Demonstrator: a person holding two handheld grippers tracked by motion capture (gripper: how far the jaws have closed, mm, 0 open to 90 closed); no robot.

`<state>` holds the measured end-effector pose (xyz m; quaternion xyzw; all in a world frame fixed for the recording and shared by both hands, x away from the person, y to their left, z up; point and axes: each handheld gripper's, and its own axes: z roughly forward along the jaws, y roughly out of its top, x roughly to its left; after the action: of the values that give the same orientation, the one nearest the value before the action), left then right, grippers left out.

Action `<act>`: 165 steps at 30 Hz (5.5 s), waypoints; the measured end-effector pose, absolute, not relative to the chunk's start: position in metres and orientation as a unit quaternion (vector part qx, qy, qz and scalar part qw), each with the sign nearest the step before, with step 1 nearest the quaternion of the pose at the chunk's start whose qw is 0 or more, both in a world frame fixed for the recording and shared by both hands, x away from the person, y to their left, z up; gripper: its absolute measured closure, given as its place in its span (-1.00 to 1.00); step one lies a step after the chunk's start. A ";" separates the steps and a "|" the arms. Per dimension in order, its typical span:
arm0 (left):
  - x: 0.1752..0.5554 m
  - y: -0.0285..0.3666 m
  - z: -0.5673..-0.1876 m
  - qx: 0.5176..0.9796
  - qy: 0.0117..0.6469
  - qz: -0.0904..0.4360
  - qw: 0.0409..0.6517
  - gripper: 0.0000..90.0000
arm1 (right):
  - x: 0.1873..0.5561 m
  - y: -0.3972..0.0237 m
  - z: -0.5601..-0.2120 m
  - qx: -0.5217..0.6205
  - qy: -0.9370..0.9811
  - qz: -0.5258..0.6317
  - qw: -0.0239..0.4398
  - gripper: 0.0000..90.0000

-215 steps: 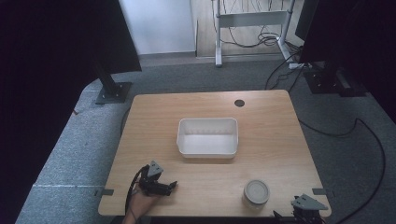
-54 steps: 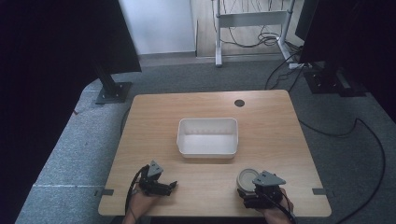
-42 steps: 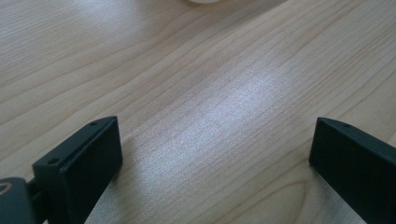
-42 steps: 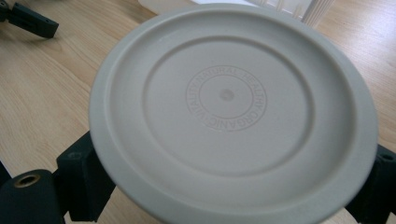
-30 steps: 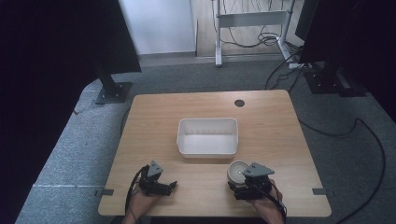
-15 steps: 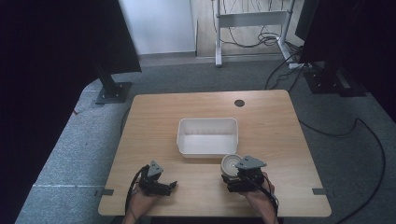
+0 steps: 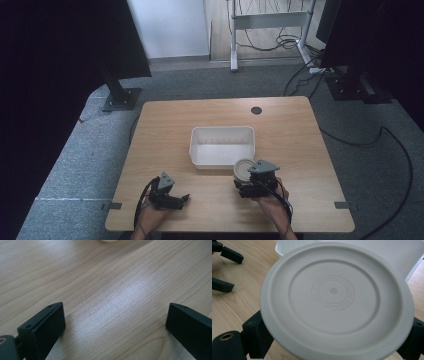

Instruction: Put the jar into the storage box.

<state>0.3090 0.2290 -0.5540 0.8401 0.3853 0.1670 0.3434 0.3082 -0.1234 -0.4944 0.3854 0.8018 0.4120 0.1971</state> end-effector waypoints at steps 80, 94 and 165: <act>0.309 0.229 -0.554 0.841 0.383 0.166 0.344 -0.96 | 0.408 -0.057 -0.512 0.398 0.808 0.376 0.218 -0.80; 0.309 0.229 -0.554 0.841 0.383 0.166 0.344 -0.96 | 0.416 -0.061 -0.521 0.423 0.804 0.374 0.186 -0.80; 0.309 0.229 -0.554 0.841 0.383 0.166 0.344 -0.96 | 0.366 -0.097 -0.494 0.368 0.814 0.405 0.195 -0.92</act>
<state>0.3089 0.2288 -0.5540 0.8413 0.3827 0.1663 0.3437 0.3658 -0.0967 -0.4937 0.3678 0.8141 0.4049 0.1950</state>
